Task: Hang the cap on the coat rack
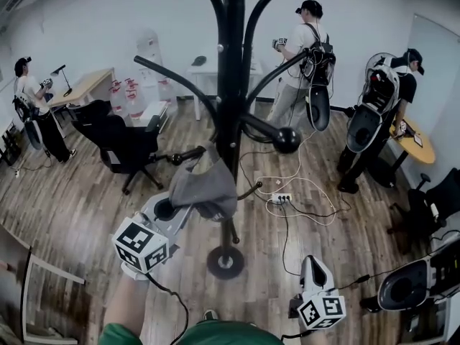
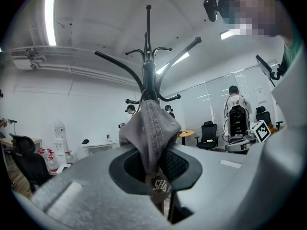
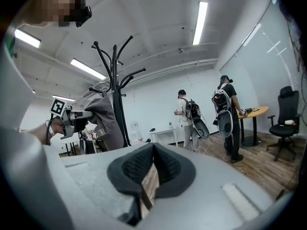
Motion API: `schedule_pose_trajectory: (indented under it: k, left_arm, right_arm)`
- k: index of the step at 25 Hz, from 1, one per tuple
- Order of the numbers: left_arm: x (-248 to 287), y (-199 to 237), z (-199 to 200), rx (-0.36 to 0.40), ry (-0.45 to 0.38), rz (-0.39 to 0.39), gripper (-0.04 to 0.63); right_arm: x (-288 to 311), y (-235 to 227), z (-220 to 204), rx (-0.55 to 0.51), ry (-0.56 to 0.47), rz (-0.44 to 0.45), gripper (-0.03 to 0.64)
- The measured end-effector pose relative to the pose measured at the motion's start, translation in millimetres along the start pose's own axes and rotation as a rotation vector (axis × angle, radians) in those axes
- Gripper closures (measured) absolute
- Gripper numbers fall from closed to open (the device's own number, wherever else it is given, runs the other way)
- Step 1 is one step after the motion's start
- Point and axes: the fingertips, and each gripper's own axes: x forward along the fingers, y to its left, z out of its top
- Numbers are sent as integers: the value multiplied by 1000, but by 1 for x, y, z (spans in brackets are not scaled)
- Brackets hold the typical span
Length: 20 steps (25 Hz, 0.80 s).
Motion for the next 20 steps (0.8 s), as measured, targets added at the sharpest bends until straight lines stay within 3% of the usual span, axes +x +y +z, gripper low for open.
schedule_pose_trajectory:
  k: [7, 13, 20]
  left_arm:
    - [6, 9, -16, -20, 39, 29, 533]
    - [3, 10, -23, -87, 24, 48, 302]
    - [-13, 3, -25, -135, -5, 67, 264]
  right_arm:
    - [3, 1, -1, 3, 10, 7, 614]
    - [3, 2, -1, -3, 17, 27, 614]
    - [4, 3, 1, -1, 14, 59, 614]
